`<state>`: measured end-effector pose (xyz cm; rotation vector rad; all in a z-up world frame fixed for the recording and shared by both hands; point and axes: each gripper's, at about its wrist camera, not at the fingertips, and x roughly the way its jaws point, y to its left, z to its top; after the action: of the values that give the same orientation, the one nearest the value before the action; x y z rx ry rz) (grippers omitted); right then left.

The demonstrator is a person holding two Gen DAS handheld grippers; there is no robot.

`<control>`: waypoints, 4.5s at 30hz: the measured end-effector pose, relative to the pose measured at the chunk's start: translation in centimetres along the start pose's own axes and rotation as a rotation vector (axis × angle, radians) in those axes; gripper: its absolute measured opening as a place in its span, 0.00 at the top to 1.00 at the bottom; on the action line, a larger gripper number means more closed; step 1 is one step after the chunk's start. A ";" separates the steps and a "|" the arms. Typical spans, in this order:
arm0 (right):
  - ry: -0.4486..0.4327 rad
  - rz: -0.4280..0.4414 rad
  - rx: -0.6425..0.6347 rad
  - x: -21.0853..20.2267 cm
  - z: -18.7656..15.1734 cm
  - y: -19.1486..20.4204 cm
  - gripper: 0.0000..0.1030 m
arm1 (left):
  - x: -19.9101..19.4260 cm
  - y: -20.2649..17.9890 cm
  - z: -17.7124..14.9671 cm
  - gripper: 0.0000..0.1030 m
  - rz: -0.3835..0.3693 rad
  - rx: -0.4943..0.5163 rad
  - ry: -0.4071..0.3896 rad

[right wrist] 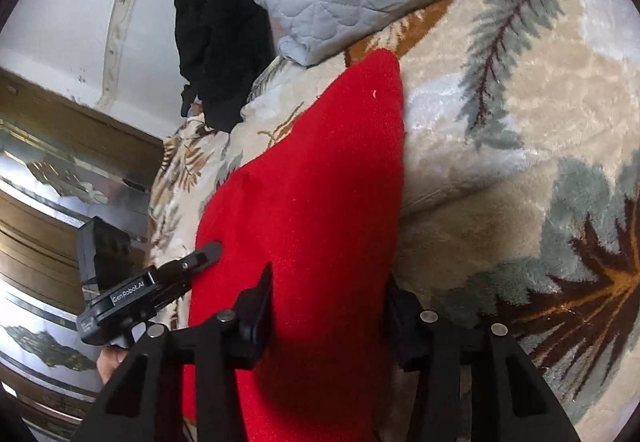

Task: Fold small clothes

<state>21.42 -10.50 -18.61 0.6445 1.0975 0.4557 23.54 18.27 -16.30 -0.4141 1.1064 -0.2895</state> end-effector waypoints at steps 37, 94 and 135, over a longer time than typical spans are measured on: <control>0.019 -0.029 -0.037 -1.9 -6.0 1.8 0.53 | -3.7 -1.3 -6.4 0.74 -0.020 -0.028 -0.052; 0.034 -0.083 -0.112 -0.8 -5.2 2.6 0.55 | -1.2 -2.5 -8.1 0.52 0.058 0.016 -0.046; 0.030 -0.104 -0.112 -2.0 -6.9 2.6 0.34 | -0.9 -2.6 -8.0 0.50 0.091 0.069 -0.054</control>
<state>14.18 -8.13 -17.61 0.4810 1.1203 0.4346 15.87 14.89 -17.50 -0.3075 1.0557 -0.2343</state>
